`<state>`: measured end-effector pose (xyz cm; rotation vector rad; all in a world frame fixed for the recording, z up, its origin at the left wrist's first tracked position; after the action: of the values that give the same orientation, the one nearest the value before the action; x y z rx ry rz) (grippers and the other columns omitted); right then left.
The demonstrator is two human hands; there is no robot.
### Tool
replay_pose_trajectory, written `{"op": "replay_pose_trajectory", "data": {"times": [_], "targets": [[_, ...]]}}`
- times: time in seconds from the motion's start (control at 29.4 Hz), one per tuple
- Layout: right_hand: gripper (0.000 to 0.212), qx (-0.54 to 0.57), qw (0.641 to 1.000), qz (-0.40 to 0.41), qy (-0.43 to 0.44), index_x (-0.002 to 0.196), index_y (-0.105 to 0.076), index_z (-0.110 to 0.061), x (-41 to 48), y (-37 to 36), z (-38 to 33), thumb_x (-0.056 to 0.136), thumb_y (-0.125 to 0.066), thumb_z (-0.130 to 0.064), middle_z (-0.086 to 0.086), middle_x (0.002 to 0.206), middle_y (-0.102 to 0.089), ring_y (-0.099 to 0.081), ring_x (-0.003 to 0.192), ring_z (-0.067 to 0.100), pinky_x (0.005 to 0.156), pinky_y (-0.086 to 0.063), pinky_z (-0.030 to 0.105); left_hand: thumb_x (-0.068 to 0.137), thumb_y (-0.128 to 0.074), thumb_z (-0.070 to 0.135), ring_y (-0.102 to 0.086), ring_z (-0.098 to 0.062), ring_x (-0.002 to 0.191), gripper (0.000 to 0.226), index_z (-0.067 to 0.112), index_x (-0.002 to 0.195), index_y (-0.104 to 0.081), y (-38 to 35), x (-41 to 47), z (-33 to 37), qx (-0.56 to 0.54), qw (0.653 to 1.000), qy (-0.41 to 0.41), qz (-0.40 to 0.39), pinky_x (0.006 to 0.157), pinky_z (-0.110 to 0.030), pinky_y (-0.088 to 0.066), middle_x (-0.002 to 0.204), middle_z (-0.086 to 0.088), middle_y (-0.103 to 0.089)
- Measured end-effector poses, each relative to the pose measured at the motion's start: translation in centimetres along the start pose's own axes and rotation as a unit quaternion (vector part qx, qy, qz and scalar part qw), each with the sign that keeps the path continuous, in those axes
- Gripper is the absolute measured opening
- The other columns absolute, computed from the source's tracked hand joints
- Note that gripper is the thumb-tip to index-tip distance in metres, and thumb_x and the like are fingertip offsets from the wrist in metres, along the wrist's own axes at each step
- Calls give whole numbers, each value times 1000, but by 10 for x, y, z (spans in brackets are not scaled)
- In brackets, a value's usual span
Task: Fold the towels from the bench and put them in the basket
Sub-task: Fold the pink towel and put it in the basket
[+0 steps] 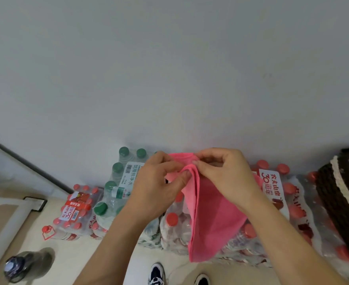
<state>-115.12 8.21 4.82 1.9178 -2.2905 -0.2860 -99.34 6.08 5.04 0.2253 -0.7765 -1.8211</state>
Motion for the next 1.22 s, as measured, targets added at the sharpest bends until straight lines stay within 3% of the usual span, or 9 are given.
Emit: {"op": "replay_pose_trajectory", "data": {"times": [0.1, 0.17, 0.31, 0.54, 0.71, 0.88, 0.99, 1.09, 1.22], "targets": [[14, 20, 1000, -5, -6, 95, -77, -11, -7, 4, 1, 82, -72, -8, -2, 87, -76, -72, 85, 11, 82, -57, 29, 83, -64, 45, -59, -3, 89, 20, 28, 85, -75, -4, 3, 2, 14, 1000, -18, 4, 73, -16, -45, 92, 15, -60], [14, 30, 1000, -2, -8, 96, -77, -11, -9, 8, 1, 83, -72, -10, -2, 88, -76, -72, 86, 12, 83, -57, 32, 84, -69, 35, -62, 1, 84, 8, 33, 88, -75, -5, 6, 11, -13, 1000, -18, -9, 71, -15, -47, 86, 17, -68], [12, 39, 999, 9, -9, 94, -77, -13, -11, 15, -1, 84, -71, -12, -3, 85, -76, -72, 84, 11, 83, -58, 35, 81, -74, 20, -66, 5, 80, 21, 39, 88, -72, -4, 9, 20, -91, 996, 6, 6, 72, -12, -50, 86, 25, -71], [12, 60, 998, 14, -5, 93, -77, -12, -14, 19, -6, 88, -66, -12, -1, 86, -76, -72, 87, 18, 85, -57, 44, 76, -75, 33, -66, -7, 72, 7, 28, 80, -74, -4, 13, 21, -61, 997, 21, 45, 68, -29, -54, 73, 15, -71], [14, 49, 999, -20, 12, 93, -76, -16, -17, 19, -13, 80, -75, -20, -4, 86, -75, -71, 84, 10, 79, -56, 24, 80, -76, 27, -65, -7, 66, 7, 32, 77, -71, -3, 15, 26, -63, 997, 27, 40, 63, -32, -54, 71, 14, -70], [14, 7, 999, 16, 48, 87, -73, -26, -13, 26, -18, 83, -72, -12, -9, 82, -74, -69, 80, 4, 73, -52, 16, 80, -74, 36, -62, -13, 63, 9, 27, 80, -71, -2, 17, 25, -67, 997, 22, 15, 58, -36, -52, 67, 7, -68], [20, -23, 995, 57, 82, 84, -68, -32, -9, 36, -22, 85, -70, -12, -12, 80, -71, -66, 77, 1, 71, -50, 13, 77, -69, 53, -45, -8, 50, 32, 22, 68, -64, 1, 15, 18, 39, 998, -8, -40, 45, -16, -32, 52, 6, -50], [15, -75, 985, 93, 126, 88, -64, -28, -7, 42, -24, 90, -64, -13, -15, 82, -66, -61, 78, -1, 68, -46, 8, 79, -59, 55, -42, -9, 55, 38, 20, 65, -60, 10, 14, 30, 204, 973, -110, 7, 47, -14, -31, 52, 11, -44], [8, -161, 942, 198, 216, 100, -57, -12, -11, 52, -24, 96, -52, -15, -4, 88, -58, -50, 77, 3, 69, -40, 9, 91, -54, 48, -52, -15, 64, 38, 20, 65, -62, 22, 10, 58, 290, 928, -216, 94, 72, -33, -38, 59, 12, -54]]}}
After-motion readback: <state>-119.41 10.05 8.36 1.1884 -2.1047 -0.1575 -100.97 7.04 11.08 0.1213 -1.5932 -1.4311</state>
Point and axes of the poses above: each hand's wrist, its own x-axis towards the middle knuckle, its own y-axis out of the back of the hand, z = x × y, the point moved 5 cm from there along x, towards the middle knuckle
